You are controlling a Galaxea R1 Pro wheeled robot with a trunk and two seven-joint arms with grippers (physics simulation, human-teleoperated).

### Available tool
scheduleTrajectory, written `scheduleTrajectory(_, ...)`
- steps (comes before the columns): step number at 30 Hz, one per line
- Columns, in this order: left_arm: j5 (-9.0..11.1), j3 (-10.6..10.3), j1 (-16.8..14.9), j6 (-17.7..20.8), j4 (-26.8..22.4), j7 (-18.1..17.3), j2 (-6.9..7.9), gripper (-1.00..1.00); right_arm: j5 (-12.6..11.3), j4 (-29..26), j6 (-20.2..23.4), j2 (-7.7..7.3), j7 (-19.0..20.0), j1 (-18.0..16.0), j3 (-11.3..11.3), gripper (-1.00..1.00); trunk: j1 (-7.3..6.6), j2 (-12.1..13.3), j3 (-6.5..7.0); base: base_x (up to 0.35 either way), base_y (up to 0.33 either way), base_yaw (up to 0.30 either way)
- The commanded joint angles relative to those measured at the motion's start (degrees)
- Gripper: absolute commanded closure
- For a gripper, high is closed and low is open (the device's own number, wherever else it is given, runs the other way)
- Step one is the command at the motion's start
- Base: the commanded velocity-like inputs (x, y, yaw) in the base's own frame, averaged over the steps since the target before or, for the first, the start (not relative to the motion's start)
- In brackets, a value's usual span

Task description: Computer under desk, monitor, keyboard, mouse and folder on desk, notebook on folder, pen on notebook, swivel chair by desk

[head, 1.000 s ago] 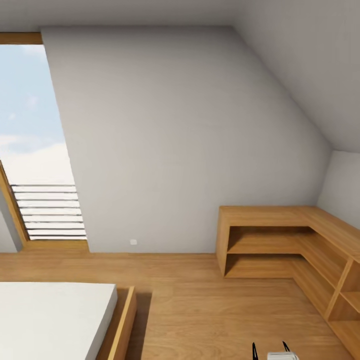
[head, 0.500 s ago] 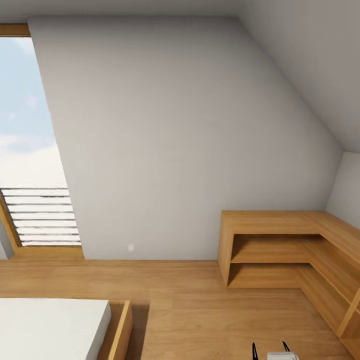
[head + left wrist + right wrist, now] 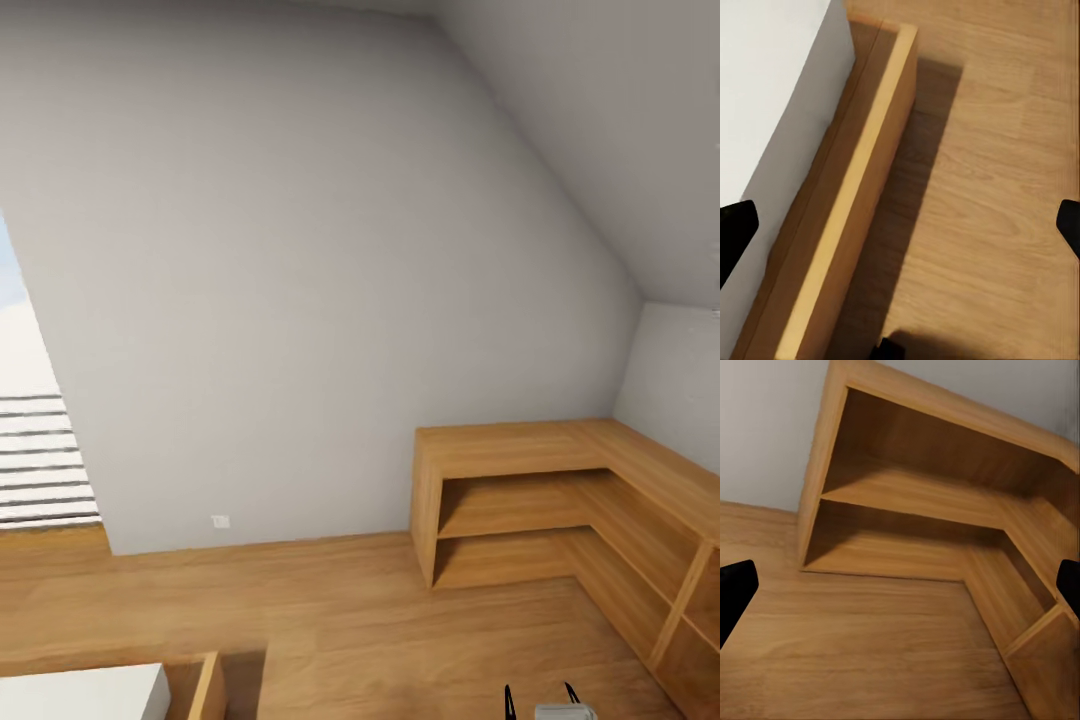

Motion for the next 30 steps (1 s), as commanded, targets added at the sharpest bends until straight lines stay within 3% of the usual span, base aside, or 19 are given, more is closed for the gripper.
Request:
scheduleTrajectory(1,0.5,-0.5,0.0,-0.2,-0.1,0.4,0.06,-1.0,-0.2,0.1,-0.1,0.04,-0.2,0.0,0.5,-1.0,0.05,0.0,-0.02,0.323,0.0,-0.263)
scheduleTrajectory(30,0.5,-0.5,0.0,-0.2,0.0,0.4,0.06,-1.0,-0.2,0.1,-0.1,0.04,-0.2,0.0,0.5,-1.0,0.05,0.0,-0.02,0.323,0.0,-0.264)
